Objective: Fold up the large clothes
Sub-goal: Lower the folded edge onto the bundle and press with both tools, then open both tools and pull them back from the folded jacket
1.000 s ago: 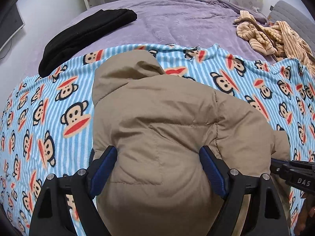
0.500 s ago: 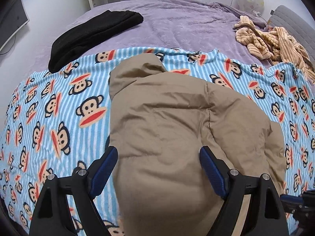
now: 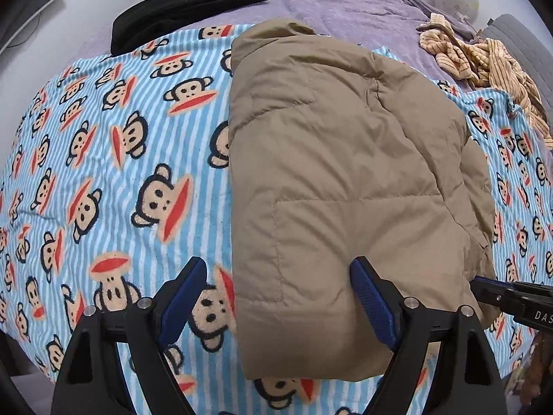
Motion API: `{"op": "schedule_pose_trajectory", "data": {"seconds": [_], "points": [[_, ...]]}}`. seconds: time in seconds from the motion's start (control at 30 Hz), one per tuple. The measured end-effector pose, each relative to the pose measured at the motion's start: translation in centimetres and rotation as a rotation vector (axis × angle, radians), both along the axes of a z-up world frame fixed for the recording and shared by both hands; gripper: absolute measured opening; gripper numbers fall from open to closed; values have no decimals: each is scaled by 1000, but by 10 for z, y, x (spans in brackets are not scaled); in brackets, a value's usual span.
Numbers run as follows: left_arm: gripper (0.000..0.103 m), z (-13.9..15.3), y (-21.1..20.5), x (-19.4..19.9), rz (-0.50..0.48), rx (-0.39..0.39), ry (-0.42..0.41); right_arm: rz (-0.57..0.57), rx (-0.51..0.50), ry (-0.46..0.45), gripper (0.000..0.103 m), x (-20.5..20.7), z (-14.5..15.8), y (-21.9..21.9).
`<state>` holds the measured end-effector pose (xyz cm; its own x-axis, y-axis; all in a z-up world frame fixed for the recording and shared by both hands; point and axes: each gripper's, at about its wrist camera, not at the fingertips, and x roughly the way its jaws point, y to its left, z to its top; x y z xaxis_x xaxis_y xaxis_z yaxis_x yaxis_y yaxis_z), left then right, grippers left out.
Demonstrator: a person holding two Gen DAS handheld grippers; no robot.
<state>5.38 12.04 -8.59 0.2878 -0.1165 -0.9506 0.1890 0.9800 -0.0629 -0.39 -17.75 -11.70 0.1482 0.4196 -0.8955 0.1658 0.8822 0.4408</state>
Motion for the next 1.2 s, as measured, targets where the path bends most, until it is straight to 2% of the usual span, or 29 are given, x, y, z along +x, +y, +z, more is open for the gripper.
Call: {"op": "schedule_pose_trajectory", "data": {"seconds": [0.17,0.5,0.53,0.6,0.63,0.67,0.7,0.73,1.0,1.1,1.13,1.2], "points": [[86,6,3,-5,-40,-2,23,-12,-40,15,14,-9,10,8],[86,20,12,-25,-95,-40,32,-123,-61,6,15,-37,33,16],[86,22,13,-28,-95,-39,32,-128,-64,6,18,-41,35,16],[86,25,13,-33,-91,-36,26,-133,-65,6,35,-47,39,18],[86,27,13,-36,-90,-32,21,-133,-69,3,49,-50,42,19],[93,29,13,-38,-88,-28,16,-128,-74,-3,51,-53,45,20],[99,31,12,-41,-83,-26,11,-120,-79,-11,51,-55,48,22],[100,33,12,-45,-76,-24,6,-112,-83,-15,51,-52,50,25],[100,43,0,-71,-39,11,12,-81,-64,-39,51,-69,60,22],[100,47,-7,-84,-21,8,30,-50,-95,-35,52,-79,64,16],[100,48,-10,-88,-19,18,30,-43,-108,-40,52,-81,66,14],[100,52,-16,-95,-10,38,26,-31,-133,-40,60,-86,70,8]]}}
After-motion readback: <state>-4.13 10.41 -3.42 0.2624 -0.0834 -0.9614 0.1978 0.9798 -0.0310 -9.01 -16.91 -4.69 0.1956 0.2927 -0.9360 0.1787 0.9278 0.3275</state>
